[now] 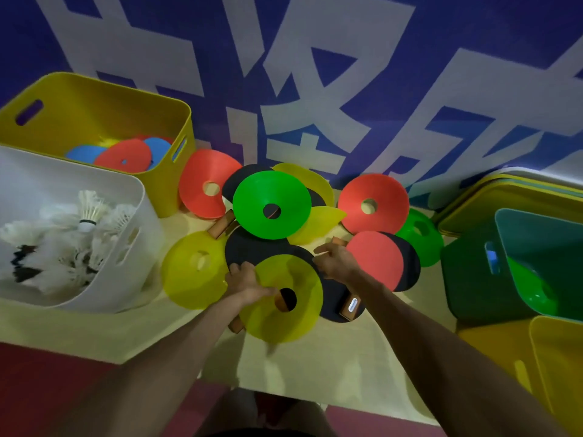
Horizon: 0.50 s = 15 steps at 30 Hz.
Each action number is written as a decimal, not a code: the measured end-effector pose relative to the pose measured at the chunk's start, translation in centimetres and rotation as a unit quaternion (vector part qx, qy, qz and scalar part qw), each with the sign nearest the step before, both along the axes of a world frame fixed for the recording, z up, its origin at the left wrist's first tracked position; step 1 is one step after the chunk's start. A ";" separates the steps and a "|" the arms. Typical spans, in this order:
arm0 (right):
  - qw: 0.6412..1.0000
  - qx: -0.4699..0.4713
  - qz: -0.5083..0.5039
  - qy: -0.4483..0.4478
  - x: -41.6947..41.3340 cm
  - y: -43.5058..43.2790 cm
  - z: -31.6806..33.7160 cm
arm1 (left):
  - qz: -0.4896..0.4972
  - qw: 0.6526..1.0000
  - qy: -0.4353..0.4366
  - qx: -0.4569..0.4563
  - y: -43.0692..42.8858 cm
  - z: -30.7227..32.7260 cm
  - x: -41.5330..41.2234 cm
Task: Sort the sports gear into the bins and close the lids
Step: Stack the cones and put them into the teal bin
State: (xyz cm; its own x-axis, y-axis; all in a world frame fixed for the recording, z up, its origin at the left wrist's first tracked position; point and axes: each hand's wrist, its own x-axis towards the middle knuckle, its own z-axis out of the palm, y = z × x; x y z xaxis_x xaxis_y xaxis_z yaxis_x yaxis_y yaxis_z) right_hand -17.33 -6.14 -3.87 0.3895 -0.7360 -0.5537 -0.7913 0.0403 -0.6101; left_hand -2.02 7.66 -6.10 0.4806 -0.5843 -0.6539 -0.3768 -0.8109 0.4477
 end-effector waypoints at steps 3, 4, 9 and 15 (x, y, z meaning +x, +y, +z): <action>0.999 0.029 -0.031 -0.033 0.5 -0.3 0.5 | 0.005 1.000 -0.018 0.010 -0.2 -0.4 -0.5; 0.997 0.042 -0.043 -0.046 0.7 -0.5 0.4 | 0.008 1.000 -0.018 0.016 -0.3 -0.5 -0.5; 0.987 0.085 -0.101 -0.087 2.8 -0.9 0.4 | 0.031 0.999 -0.003 0.028 -0.4 -1.1 -0.7; 0.980 0.078 -0.139 -0.120 6.0 -1.2 -0.5 | 0.045 0.998 -0.013 0.047 -0.5 -0.8 -0.8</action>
State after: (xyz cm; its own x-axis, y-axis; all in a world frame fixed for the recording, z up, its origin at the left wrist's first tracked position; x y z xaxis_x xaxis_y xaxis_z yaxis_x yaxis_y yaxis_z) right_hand -11.34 -7.30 -4.39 0.3181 -0.7462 -0.5849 -0.5710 0.3417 -0.7465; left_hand -2.87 7.14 -6.93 0.5455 -0.4750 -0.6905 -0.3114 -0.8798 0.3591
